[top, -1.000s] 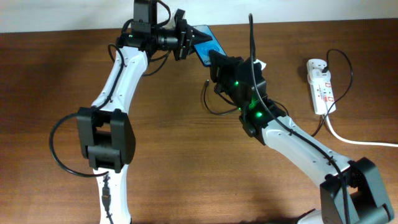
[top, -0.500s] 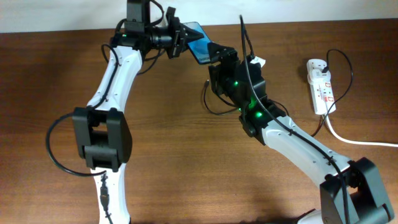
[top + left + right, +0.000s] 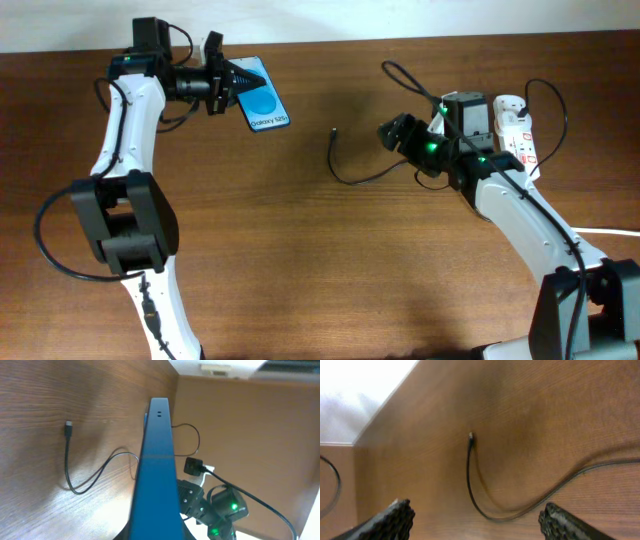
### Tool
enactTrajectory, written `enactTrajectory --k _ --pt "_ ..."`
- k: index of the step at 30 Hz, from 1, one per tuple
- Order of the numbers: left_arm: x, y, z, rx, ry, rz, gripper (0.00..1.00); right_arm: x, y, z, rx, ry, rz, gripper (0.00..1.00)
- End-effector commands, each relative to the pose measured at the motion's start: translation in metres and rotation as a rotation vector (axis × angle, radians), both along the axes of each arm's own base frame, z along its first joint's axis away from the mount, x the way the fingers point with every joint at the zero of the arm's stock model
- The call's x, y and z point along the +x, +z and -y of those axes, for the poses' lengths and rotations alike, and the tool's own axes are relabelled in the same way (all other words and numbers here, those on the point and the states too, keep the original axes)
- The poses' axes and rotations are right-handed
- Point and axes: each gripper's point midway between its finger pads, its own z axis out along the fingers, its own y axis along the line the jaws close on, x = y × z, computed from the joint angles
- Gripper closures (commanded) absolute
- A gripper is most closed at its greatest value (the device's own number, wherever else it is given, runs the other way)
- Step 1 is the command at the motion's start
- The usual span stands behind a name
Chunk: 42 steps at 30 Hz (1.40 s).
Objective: Plug charger to phone and switch on socket
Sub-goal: 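Grasp the black cable's USB-C plug with the right gripper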
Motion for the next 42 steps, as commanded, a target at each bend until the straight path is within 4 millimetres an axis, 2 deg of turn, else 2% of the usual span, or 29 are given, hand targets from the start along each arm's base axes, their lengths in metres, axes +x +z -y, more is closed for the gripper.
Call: enactTrajectory --k 1,4,7,11,15,16,21,27,31,34,38,40,42 --pt "-0.013 0.031 0.010 -0.150 -0.117 0.168 1.00 0.005 0.042 -0.009 -0.076 0.161 0.080 0.16" --pt "-0.014 0.036 0.008 -0.179 -0.124 0.178 1.00 0.017 0.054 -0.007 -0.140 0.205 0.033 0.17" --pt "-0.014 0.035 0.008 -0.178 -0.123 0.173 1.00 0.036 0.046 -0.027 -0.163 0.273 -0.031 0.21" --pt "-0.015 0.035 0.008 -0.180 -0.122 0.164 1.00 0.055 0.007 -0.067 -0.151 0.323 -0.061 0.21" --pt "-0.016 0.035 0.008 -0.180 -0.121 0.158 1.00 0.068 -0.022 -0.103 -0.106 0.311 -0.066 0.34" --pt "-0.016 0.035 0.008 -0.180 -0.121 0.158 1.00 0.067 -0.039 -0.106 -0.111 0.299 -0.105 0.39" --pt "-0.016 0.035 0.008 -0.180 -0.122 0.158 1.00 0.062 -0.086 -0.110 -0.111 0.297 -0.199 0.43" --pt "-0.016 0.035 0.009 -0.180 -0.123 0.158 1.00 0.062 -0.109 -0.115 -0.088 0.259 -0.251 0.54" --pt "-0.016 0.035 0.009 -0.180 -0.124 0.158 1.00 0.063 -0.116 -0.125 -0.084 0.267 -0.240 0.55" --pt "-0.015 0.033 0.009 -0.172 -0.121 0.157 1.00 0.066 -0.121 -0.124 -0.089 0.248 -0.241 0.59" --pt "-0.016 0.034 0.009 -0.173 -0.121 0.157 1.00 0.065 -0.144 -0.123 -0.076 0.215 -0.290 0.62" --pt "-0.016 0.034 0.009 -0.173 -0.121 0.157 1.00 0.065 -0.148 -0.123 -0.076 0.215 -0.292 0.63" --pt "-0.016 0.034 0.009 -0.173 -0.121 0.157 1.00 0.066 -0.148 -0.122 -0.083 0.211 -0.290 0.72"
